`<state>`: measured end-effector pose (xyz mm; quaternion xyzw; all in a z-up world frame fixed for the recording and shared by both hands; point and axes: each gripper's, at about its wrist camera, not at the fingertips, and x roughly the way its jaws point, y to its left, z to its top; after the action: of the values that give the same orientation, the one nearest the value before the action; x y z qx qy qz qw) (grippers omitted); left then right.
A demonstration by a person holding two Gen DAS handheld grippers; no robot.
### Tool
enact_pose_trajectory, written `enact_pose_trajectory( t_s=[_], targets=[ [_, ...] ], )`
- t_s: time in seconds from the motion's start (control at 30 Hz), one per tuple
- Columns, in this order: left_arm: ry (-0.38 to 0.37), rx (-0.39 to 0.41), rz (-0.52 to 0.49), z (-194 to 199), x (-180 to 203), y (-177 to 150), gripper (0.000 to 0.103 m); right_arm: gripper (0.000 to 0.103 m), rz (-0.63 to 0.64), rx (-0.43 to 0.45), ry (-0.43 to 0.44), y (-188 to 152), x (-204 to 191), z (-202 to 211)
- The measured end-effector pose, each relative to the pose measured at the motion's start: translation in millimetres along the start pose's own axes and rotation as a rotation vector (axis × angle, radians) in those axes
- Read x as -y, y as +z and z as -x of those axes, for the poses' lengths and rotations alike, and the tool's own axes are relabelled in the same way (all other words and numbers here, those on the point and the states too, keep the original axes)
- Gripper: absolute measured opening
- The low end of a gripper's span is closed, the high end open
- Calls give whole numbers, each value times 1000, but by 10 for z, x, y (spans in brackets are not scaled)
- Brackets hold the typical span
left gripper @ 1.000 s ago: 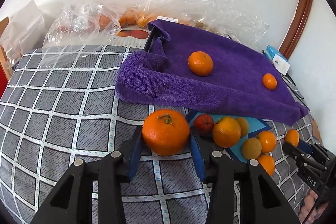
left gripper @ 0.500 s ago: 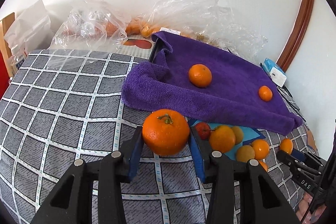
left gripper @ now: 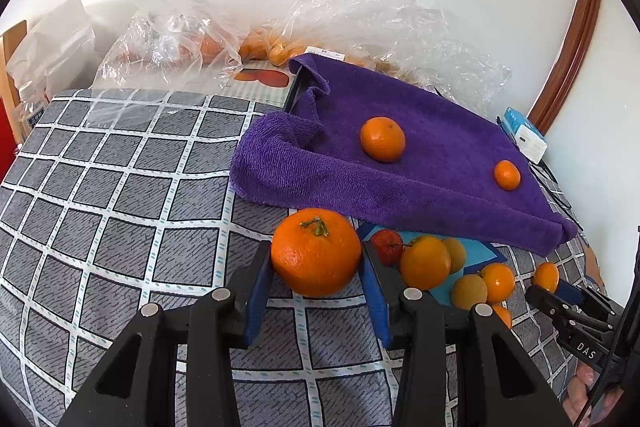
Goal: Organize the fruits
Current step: 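Grasp the large leafy orange with the left tool while the right tool grasps the oval orange, then carry the leafy orange with the left tool while the right tool lowers the oval orange onto the towel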
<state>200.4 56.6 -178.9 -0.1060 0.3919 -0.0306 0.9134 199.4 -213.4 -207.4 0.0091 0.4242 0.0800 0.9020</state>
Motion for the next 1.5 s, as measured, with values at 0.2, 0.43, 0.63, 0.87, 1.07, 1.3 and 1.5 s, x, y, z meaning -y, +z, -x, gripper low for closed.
enact_pose_trajectory(
  t_s=[0.2, 0.43, 0.63, 0.87, 1.07, 1.3, 1.5],
  targets=[
    [-2, 0, -2, -3, -2, 0, 40, 49, 5, -3, -44, 10, -16, -10],
    [-7, 8, -4, 11, 8, -6, 40, 35, -26, 6, -49, 13, 46, 14],
    [-12, 20, -7, 53, 22, -14, 40, 34, -34, 18, -43, 13, 50, 31],
    [-25, 51, -5, 120, 43, -19, 40, 34, -54, 46, -19, -4, 79, 81],
    [-29, 74, 0, 163, 43, -16, 40, 34, -57, 52, -17, -3, 76, 96],
    [-32, 93, 5, 201, 50, -10, 40, 34, -73, 71, 4, -15, 114, 144],
    [-46, 98, 15, 232, 31, -3, 40, 34, -77, 85, -11, -11, 118, 190]
  ],
)
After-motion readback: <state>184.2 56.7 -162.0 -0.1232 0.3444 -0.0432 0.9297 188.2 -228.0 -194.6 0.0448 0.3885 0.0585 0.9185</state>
